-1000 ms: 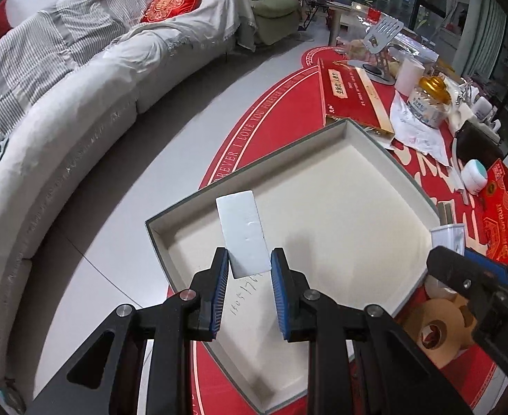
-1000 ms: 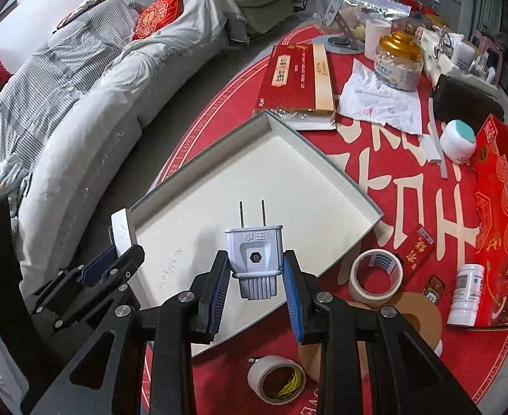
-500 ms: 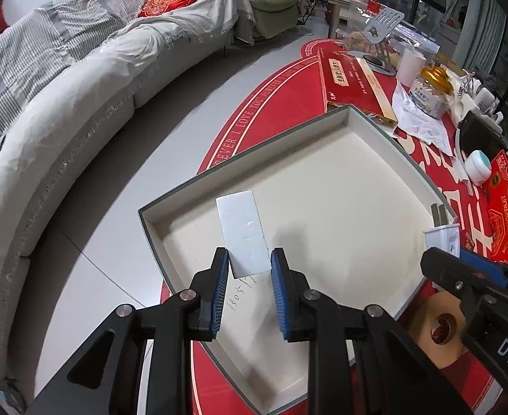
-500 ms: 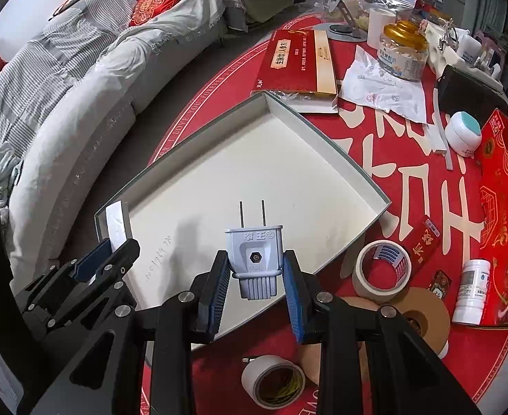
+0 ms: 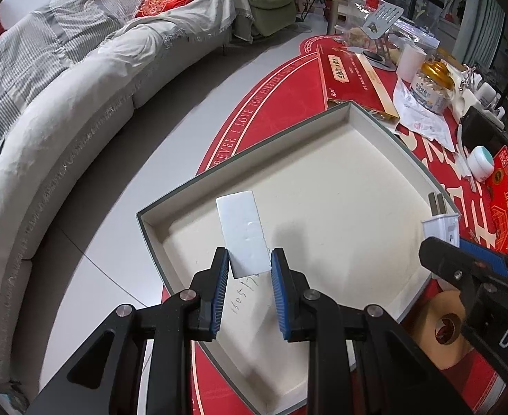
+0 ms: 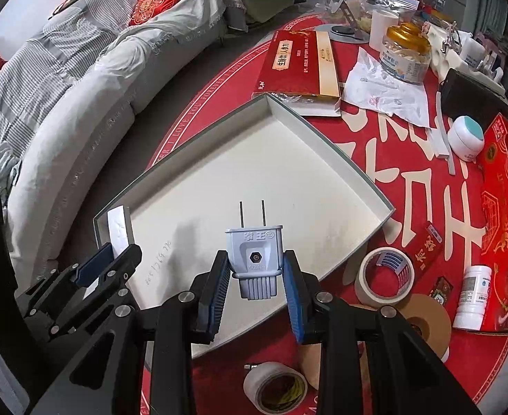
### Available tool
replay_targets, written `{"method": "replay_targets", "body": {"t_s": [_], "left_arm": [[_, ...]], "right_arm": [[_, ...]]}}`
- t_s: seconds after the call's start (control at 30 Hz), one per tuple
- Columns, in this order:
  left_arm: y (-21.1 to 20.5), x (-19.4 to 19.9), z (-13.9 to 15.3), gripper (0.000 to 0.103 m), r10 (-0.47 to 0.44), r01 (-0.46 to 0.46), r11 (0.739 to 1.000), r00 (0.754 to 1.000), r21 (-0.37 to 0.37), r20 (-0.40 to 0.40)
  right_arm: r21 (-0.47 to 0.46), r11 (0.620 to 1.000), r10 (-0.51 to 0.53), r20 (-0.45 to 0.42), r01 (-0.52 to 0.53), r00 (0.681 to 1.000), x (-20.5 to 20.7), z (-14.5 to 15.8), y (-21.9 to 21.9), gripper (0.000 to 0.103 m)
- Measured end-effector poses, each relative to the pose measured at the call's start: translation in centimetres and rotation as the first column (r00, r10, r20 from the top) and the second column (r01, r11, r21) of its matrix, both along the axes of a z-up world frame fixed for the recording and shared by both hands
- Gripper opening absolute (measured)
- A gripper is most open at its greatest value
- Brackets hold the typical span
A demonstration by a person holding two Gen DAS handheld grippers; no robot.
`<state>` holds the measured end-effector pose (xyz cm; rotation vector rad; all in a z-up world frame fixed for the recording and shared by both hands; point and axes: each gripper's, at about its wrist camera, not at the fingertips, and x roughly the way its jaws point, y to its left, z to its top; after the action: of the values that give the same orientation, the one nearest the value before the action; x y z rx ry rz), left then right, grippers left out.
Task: Organize rigid objects
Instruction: 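Lift the plug and card and carry both over the tray box, then open both grippers to drop the plug and card into the tray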
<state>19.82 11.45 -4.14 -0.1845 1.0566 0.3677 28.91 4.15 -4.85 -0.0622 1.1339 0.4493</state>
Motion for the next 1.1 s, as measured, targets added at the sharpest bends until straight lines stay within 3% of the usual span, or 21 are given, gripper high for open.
{"method": "replay_targets", "body": {"t_s": [0.43, 0.47, 0.53, 0.57, 0.6, 0.67, 0.73, 0.9, 1.0, 1.1], "left_arm": [[0.5, 1.3, -0.8, 0.029, -0.022, 0.022, 1.000, 1.000, -0.008, -0.003], [0.5, 1.3, -0.9, 0.032, -0.027, 0.027, 1.000, 1.000, -0.011, -0.001], [0.5, 1.5, -1.2, 0.070, -0.036, 0.035, 0.999, 0.999, -0.006, -0.016], [0.6, 1.5, -1.4, 0.080, -0.033, 0.033, 0.999, 0.999, 0.001, -0.021], [0.7, 1.4, -1.4, 0.090, -0.038, 0.038, 0.999, 0.999, -0.013, -0.020], [0.7, 1.2, -1.2, 0.094, -0.046, 0.045, 0.998, 0.999, -0.032, -0.015], [0.5, 0.6, -0.7, 0.103, -0.054, 0.054, 0.998, 0.998, -0.025, -0.011], [-0.7, -2.5, 0.7, 0.103, -0.085, 0.086, 0.995, 0.996, -0.052, 0.023], [-2.4, -4.7, 0.9, 0.103, -0.133, 0.136, 0.988, 0.990, -0.074, 0.043], [-4.1, -6.6, 0.9, 0.103, -0.165, 0.167, 0.985, 0.985, -0.052, 0.044]], "right_arm": [[-0.012, 1.000, -0.002, -0.005, 0.002, 1.000, 1.2, -0.9, 0.7, 0.032], [-0.013, 1.000, 0.002, -0.005, -0.002, 1.000, 1.3, -1.0, 0.9, 0.032], [-0.023, 0.999, 0.022, -0.012, -0.022, 1.000, 1.4, -1.4, 1.2, 0.033], [-0.026, 0.999, 0.029, -0.019, -0.030, 0.999, 1.4, -1.5, 1.3, 0.042], [-0.030, 0.999, 0.024, -0.023, -0.025, 0.999, 1.4, -1.6, 1.2, 0.068], [-0.025, 1.000, 0.003, -0.004, -0.003, 1.000, 1.2, -1.1, 0.5, 0.103], [-0.027, 1.000, -0.007, 0.064, 0.009, 0.998, 0.2, 0.3, -1.0, 0.103], [-0.113, 0.991, -0.052, 0.157, 0.070, 0.986, -2.8, 1.7, -6.6, 0.103], [-0.109, 0.978, -0.164, 0.141, 0.180, 0.976, -3.6, 0.9, -11.3, 0.103], [-0.078, 0.958, -0.270, 0.063, 0.275, 0.961, -3.3, -0.6, -14.4, 0.103]]}}
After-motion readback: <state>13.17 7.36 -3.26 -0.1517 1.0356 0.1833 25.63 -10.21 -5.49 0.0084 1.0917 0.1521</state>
